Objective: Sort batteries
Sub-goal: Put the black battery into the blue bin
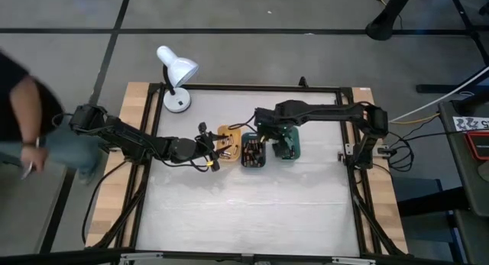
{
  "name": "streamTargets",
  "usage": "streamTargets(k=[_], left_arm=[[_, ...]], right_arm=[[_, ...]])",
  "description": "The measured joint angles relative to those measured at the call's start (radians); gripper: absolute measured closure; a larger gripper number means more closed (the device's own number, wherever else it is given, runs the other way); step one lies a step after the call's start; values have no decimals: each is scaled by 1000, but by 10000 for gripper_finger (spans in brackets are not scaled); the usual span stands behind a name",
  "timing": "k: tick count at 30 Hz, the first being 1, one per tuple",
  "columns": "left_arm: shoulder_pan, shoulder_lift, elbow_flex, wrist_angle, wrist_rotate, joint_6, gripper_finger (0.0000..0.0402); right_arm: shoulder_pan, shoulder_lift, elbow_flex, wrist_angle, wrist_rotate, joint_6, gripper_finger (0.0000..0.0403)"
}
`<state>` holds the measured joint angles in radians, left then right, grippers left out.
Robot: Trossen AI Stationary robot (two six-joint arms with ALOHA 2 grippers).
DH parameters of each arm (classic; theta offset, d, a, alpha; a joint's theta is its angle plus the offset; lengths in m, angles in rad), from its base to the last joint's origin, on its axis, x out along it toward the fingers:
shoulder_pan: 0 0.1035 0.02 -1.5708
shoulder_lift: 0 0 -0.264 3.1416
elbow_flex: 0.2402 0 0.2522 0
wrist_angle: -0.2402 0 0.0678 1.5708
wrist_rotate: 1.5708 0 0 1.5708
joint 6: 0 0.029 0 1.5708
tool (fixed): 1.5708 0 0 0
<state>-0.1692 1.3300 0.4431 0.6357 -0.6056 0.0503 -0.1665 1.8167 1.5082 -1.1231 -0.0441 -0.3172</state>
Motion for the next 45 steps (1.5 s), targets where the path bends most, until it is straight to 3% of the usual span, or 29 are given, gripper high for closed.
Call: streamTargets(k=[7, 14, 20, 25, 31, 40, 45], left_arm=[[6, 0, 0, 1, 0, 3, 245], [13, 0, 0, 0, 0, -8, 245], [13, 0, 0, -3, 0, -17, 245], [13, 0, 0, -3, 0, -17, 245], [13, 0, 0, -3, 0, -31, 245], [16, 0, 0, -5, 0, -41, 245], [53, 0, 0, -48, 0, -43, 245]], right_arm=[[-94, -86, 0, -39, 47, -55, 149], [-335, -173, 1, -8, 84, -83, 172], [-564, -142, 1, -77, 211, -6, 159], [-693, -81, 0, -87, 235, 115, 125], [-770, -18, 0, -115, 244, 220, 98], [-839, 26, -48, -80, 279, 364, 108], [-909, 72, -106, 18, 282, 362, 109]])
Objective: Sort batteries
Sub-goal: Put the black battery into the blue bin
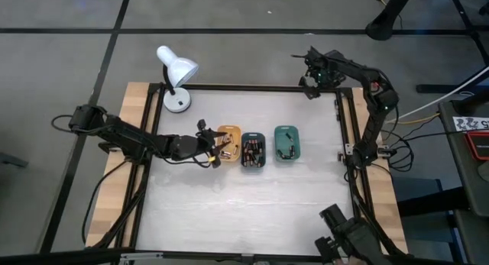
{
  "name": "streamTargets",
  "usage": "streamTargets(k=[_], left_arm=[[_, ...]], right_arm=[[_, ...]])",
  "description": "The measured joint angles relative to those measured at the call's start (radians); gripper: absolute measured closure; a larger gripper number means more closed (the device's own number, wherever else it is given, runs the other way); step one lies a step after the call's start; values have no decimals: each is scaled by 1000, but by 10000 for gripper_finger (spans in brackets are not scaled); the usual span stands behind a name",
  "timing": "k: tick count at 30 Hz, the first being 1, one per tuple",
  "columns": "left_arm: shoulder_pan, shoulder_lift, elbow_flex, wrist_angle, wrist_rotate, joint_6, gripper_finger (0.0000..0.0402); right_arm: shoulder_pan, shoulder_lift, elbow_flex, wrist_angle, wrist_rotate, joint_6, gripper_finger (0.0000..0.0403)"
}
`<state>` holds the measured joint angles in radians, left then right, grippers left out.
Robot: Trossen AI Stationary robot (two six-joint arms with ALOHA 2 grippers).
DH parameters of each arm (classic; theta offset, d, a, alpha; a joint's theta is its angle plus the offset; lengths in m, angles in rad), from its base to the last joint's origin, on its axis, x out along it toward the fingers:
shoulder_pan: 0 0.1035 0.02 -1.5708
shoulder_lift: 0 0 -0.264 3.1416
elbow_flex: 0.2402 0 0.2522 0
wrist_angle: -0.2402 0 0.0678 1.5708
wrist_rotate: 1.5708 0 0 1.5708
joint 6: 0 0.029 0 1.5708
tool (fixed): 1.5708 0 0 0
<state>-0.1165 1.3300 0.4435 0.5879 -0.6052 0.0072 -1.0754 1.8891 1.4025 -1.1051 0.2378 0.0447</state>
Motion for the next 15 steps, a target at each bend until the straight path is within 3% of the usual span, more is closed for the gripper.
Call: streamTargets(k=[10, 15], left_arm=[[106, 0, 0, -98, 0, -57, 245], [111, 0, 0, -99, 0, -53, 245]], right_arm=[[-43, 110, 5, 12, 18, -45, 110], [-52, 166, -1, -59, 55, 35, 110]])
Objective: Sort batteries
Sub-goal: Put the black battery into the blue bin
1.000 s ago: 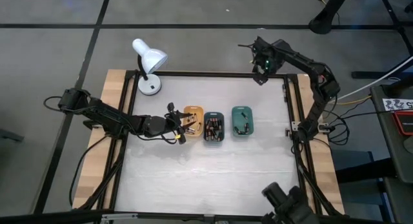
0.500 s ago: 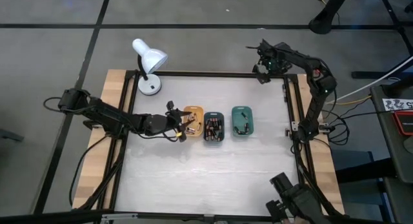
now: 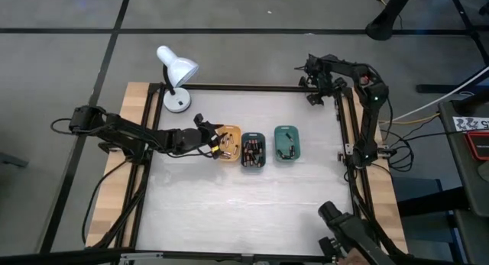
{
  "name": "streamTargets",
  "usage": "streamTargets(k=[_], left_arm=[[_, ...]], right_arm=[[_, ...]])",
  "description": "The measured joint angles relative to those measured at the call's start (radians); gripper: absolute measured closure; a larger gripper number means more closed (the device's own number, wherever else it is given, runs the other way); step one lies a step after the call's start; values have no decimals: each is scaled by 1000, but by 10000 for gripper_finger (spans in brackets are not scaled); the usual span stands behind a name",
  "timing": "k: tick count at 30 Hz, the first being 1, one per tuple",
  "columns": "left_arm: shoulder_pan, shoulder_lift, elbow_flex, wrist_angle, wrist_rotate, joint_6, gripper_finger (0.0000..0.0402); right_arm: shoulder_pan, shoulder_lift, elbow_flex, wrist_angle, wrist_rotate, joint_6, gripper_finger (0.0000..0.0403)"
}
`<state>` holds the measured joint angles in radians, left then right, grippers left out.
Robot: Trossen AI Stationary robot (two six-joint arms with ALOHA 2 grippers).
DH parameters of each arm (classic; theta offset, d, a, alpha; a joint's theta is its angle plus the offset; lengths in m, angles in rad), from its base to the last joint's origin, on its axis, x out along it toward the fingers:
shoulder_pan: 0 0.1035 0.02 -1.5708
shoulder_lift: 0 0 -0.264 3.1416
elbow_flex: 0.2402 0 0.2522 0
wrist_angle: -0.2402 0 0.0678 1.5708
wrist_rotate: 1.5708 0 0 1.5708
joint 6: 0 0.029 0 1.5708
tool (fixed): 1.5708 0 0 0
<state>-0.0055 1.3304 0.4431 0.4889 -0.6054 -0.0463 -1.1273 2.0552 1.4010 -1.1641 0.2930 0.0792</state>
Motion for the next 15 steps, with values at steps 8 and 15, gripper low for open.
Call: streamTargets(k=[8, 15], left_arm=[[5, 0, 0, 7, 0, 33, 245], [8, 0, 0, 26, 0, 54, 245]], right_arm=[[-10, 3, -9, 11, -7, -35, 110], [-21, -3, -5, 30, -49, -235, 110]])
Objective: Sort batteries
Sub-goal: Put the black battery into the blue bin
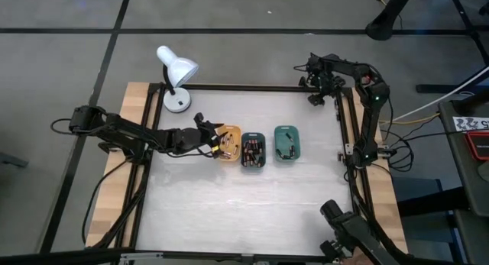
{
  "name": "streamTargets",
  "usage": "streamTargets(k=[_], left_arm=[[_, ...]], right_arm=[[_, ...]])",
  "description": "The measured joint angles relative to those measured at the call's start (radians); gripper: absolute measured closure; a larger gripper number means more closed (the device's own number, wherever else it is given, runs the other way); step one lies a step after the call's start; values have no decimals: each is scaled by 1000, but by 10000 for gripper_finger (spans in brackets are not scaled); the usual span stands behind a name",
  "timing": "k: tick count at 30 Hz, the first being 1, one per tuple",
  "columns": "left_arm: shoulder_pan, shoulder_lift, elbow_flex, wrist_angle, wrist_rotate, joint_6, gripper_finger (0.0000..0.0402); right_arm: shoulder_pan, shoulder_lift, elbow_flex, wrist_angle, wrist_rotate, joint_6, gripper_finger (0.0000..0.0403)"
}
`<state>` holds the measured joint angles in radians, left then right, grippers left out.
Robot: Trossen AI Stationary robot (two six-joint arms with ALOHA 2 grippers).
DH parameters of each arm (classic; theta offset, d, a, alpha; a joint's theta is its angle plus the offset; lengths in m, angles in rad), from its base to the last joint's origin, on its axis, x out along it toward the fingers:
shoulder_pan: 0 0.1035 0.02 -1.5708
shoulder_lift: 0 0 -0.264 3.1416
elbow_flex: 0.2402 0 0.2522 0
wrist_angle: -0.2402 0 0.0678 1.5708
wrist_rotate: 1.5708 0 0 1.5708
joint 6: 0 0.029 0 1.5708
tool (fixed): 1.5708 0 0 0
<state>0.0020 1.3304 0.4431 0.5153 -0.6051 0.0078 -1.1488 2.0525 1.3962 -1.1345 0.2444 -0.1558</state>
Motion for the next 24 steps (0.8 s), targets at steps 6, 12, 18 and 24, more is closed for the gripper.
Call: streamTargets(k=[6, 12, 18, 24], left_arm=[[13, 0, 0, 7, 0, -22, 245], [12, 0, 0, 6, 0, -27, 245], [10, 0, 0, 5, 3, -24, 245], [4, 0, 0, 4, 3, -24, 245]], right_arm=[[37, -1, 106, -50, 52, -47, 110], [66, -2, 133, -124, 89, -273, 110], [138, -1, 98, -112, 175, -399, 110], [196, -1, 58, -96, 357, -562, 110]])
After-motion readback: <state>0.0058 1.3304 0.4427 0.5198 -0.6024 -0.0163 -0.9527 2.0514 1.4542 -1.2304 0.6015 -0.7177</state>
